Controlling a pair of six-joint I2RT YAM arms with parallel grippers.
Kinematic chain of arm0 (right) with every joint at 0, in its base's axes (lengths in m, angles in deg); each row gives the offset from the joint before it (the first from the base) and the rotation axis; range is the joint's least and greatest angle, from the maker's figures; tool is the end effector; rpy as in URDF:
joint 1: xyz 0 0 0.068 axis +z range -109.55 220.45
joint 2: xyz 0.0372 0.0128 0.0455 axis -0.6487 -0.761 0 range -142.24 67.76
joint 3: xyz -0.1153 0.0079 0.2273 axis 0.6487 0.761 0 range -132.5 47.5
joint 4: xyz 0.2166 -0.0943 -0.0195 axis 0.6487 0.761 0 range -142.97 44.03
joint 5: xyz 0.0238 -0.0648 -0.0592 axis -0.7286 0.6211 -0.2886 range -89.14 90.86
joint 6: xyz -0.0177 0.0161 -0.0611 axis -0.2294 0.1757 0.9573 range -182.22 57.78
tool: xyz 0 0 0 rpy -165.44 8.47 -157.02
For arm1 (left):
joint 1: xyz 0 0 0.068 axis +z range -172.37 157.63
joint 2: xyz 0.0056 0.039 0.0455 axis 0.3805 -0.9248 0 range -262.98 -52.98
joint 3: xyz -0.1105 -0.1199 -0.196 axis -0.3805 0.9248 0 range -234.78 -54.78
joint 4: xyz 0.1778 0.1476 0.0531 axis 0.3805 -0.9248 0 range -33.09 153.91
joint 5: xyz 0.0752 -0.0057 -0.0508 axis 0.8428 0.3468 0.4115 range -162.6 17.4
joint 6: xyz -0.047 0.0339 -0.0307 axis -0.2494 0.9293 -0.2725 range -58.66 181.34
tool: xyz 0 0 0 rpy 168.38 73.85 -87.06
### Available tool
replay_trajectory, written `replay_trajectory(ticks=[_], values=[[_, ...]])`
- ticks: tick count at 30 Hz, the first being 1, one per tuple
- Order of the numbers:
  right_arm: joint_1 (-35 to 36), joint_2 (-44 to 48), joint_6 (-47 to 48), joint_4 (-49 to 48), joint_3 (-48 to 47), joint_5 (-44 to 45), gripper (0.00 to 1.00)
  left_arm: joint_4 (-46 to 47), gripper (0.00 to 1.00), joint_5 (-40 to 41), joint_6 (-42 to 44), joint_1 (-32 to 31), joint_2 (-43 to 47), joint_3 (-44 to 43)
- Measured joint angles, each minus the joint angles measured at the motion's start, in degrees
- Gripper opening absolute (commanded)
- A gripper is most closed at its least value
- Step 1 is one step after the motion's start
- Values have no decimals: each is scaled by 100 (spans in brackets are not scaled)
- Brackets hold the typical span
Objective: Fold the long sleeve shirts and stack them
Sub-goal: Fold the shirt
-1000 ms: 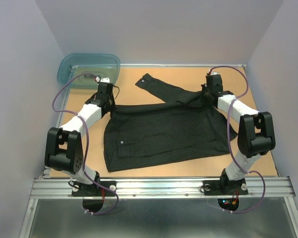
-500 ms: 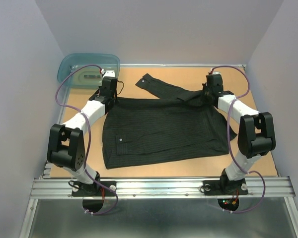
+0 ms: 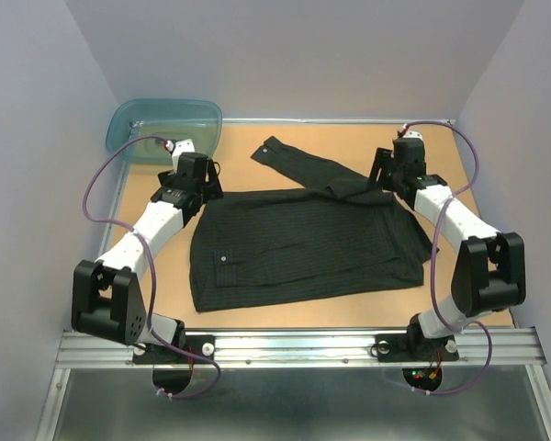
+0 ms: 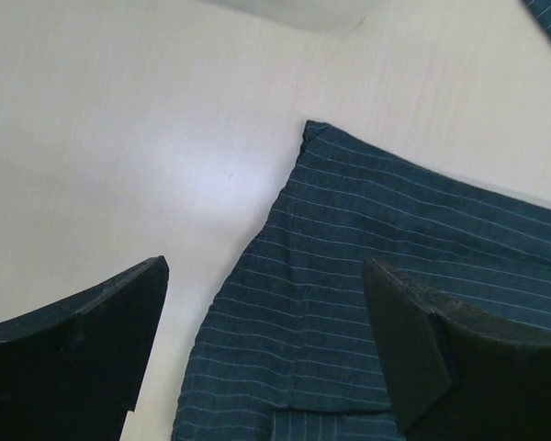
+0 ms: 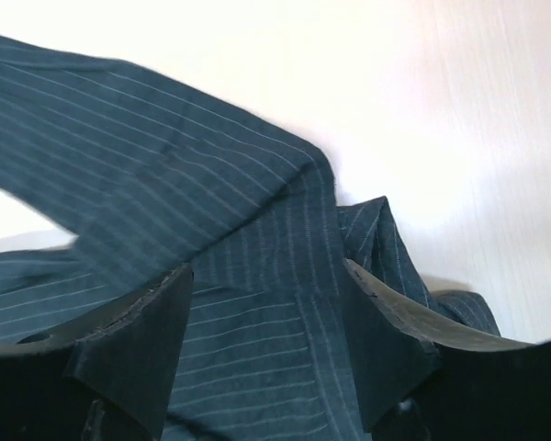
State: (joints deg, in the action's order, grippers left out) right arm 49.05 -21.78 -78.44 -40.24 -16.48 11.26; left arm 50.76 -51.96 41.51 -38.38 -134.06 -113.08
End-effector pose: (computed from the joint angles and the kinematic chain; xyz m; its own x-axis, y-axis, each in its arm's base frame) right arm 0.3369 0.0415 0.2414 -0.5902 0.1887 -0.7849 0.1644 0.9800 0.1120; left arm 0.2991 -0.0669 0.2549 -0.5249 -0.1796 -0.8320 -0.2067 0.9751 -0.0802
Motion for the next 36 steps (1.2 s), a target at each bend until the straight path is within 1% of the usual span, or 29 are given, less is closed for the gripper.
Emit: replay_trajectory(ticks=[3,7,10,14,17,23,25,30,34,36], values=[[0,378,-59,42,4,-278,70,-136,99,-72,-155,-9,387,-74],[13,699,-291,79,203,-894,70,-208,99,-535,-393,-267,673,-44],[90,739,-522,120,684,-1290,70,-201,99,-839,-538,-686,616,164],[166,723,-789,378,1320,-1593,70,-289,99,-1300,-688,-1176,118,466],[199,656,-935,533,1580,-1755,70,-374,98,-1488,-708,-1233,-267,549],[199,352,-1027,667,1873,-1838,70,-426,97,-1740,-699,-1226,-894,549],[197,380,-1086,640,1915,-1862,70,-481,97,-1792,-662,-1226,-1150,549],[197,605,-1268,544,2188,-1902,71,-409,97,-1934,-592,-1226,-1128,597],[197,824,-1419,601,2378,-2044,72,-291,97,-2107,-551,-1207,-848,898],[197,990,-1506,824,2450,-2166,72,-332,97,-2216,-509,-1213,-680,1051]])
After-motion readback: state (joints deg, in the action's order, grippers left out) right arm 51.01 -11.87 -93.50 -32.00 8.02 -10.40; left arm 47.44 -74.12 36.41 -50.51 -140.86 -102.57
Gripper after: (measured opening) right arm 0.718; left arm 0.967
